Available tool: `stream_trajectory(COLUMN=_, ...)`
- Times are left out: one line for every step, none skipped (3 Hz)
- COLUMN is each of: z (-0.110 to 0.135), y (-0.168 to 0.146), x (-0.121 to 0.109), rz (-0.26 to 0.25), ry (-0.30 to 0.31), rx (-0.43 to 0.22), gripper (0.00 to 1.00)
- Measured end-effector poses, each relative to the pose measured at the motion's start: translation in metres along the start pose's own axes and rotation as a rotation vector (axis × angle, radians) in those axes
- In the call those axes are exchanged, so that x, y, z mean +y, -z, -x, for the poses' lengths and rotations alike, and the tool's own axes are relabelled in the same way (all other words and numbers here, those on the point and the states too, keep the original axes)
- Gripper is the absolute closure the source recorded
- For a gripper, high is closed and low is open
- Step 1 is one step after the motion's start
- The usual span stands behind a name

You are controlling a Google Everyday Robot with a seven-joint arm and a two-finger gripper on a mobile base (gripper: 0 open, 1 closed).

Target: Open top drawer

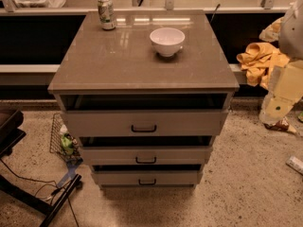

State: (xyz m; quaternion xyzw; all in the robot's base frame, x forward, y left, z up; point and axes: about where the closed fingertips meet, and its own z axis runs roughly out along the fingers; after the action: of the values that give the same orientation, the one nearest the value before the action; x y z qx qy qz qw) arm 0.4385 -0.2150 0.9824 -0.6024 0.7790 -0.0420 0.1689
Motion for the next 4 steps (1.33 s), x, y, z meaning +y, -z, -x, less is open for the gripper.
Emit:
stream_trajectory(z=0.000, y=0.000, x=0.000, rz=0.000, ry=0.000, rx=0.000, gripper=0.00)
stream_trajectory(z=0.005, y=-0.013, x=0.002, rz=-0.017, ry=-0.002, rx=-0.042, gripper=0.00)
stream_trajectory(z=0.012, y=-0.060, x=0.026, rz=-0.018, ry=-0.007, rx=-0.130, gripper=0.00)
stream_trajectory(z=0.017, y=-0.112, x=0.043, rz=-0.017, ry=-0.014, rx=-0.182, gripper=0.00)
